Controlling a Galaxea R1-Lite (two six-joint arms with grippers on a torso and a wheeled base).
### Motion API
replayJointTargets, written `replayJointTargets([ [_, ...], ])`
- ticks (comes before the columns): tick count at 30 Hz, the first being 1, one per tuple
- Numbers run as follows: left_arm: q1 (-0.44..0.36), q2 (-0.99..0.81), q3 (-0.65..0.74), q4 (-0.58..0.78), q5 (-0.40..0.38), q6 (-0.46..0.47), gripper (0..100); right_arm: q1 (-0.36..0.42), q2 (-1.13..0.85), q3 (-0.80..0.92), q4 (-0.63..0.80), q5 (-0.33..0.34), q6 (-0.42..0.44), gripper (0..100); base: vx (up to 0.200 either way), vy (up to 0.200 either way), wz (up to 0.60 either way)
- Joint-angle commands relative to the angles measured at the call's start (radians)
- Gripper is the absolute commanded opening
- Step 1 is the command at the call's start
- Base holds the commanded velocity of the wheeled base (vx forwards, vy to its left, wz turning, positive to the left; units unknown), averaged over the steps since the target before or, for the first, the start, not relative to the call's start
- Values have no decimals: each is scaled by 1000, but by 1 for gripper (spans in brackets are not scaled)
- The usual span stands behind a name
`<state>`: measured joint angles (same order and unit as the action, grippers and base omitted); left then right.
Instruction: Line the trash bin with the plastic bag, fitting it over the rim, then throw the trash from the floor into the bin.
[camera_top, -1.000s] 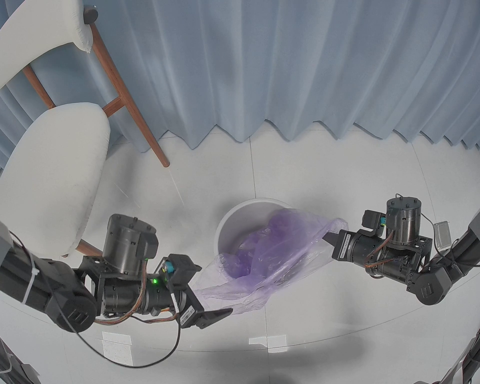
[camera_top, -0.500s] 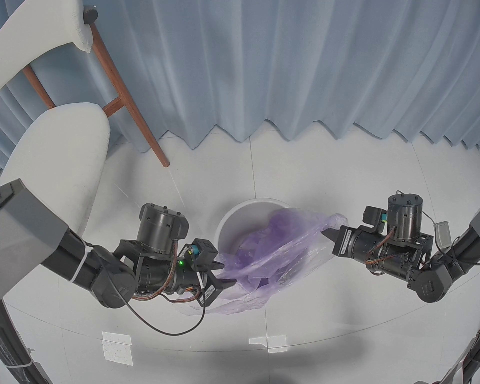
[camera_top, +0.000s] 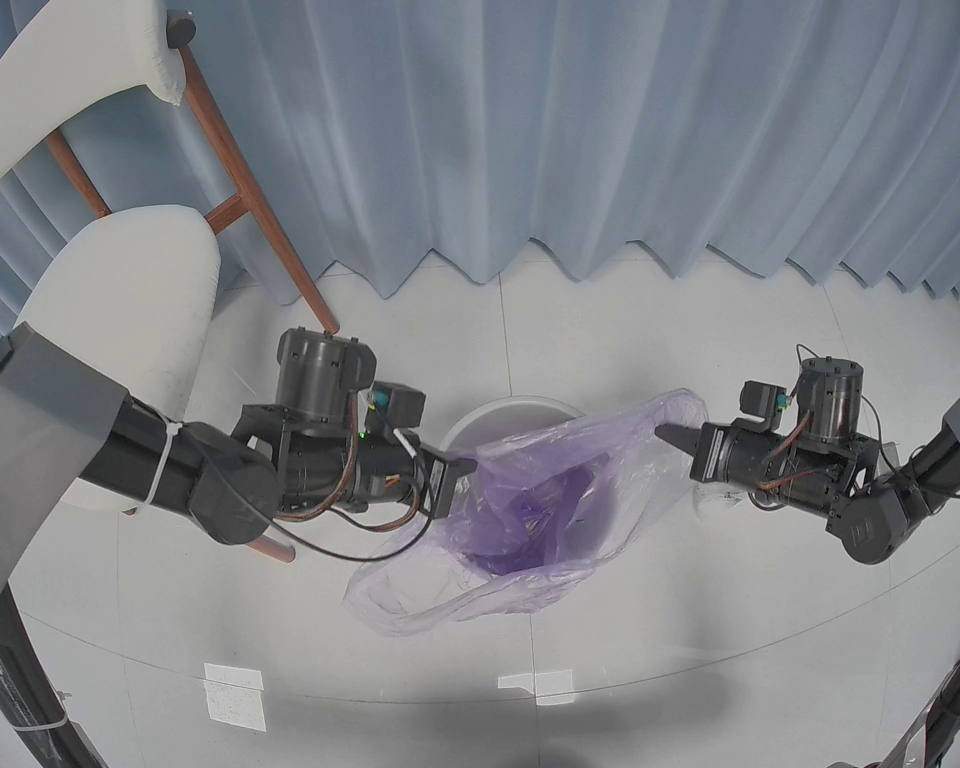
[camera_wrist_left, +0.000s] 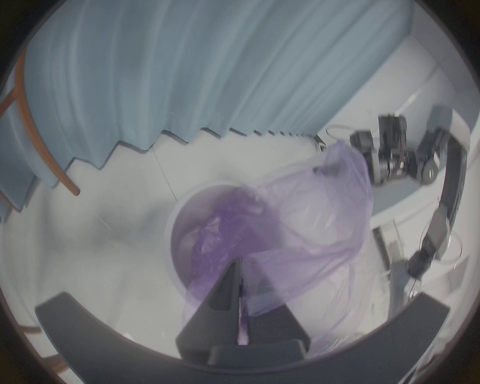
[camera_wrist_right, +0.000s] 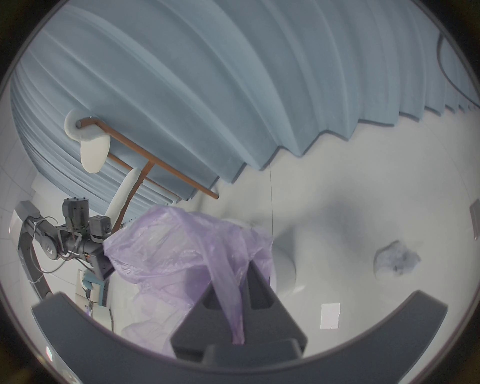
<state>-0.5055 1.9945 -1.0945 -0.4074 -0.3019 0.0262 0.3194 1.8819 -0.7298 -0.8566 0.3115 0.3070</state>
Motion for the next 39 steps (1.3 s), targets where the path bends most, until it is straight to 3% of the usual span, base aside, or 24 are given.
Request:
replayJointTargets([
  [1, -1, 33, -153, 64, 1, -143, 0, -52, 103, -155, 24, 23, -25, 0, 0, 0, 0],
  [2, -1, 40, -217, 101, 1, -227, 0, -63, 118, -226, 79, 29, -25, 0, 0, 0, 0],
  [4, 2, 50, -275, 139, 1, -311, 0, -69, 129, -292, 148, 52, -26, 0, 0, 0, 0],
  [9, 13, 87, -384, 226, 4, -416, 0, -75, 198, -415, 191, 75, -28, 0, 0, 0, 0],
  [15, 18, 127, -490, 280, 10, -617, 0, -138, 313, -571, 206, 104, -83, 0, 0, 0, 0],
  [26, 59, 208, -521, 286, 20, -627, 0, -186, 434, -660, 237, 164, -131, 0, 0, 0, 0],
  [32, 55, 274, -601, 288, 182, -635, 0, -184, 451, -649, 208, 199, -149, 0, 0, 0, 0],
  [37, 45, 268, -607, 288, 182, -652, 0, -192, 444, -648, 157, 255, -149, 0, 0, 0, 0],
  [38, 42, 267, -608, 288, 182, -654, 0, -195, 436, -645, 140, 256, -144, 100, 0, 0, 0],
  [39, 41, 267, -607, 288, 182, -654, 0, -195, 433, -643, 133, 256, -141, 100, 0, 0, 0],
])
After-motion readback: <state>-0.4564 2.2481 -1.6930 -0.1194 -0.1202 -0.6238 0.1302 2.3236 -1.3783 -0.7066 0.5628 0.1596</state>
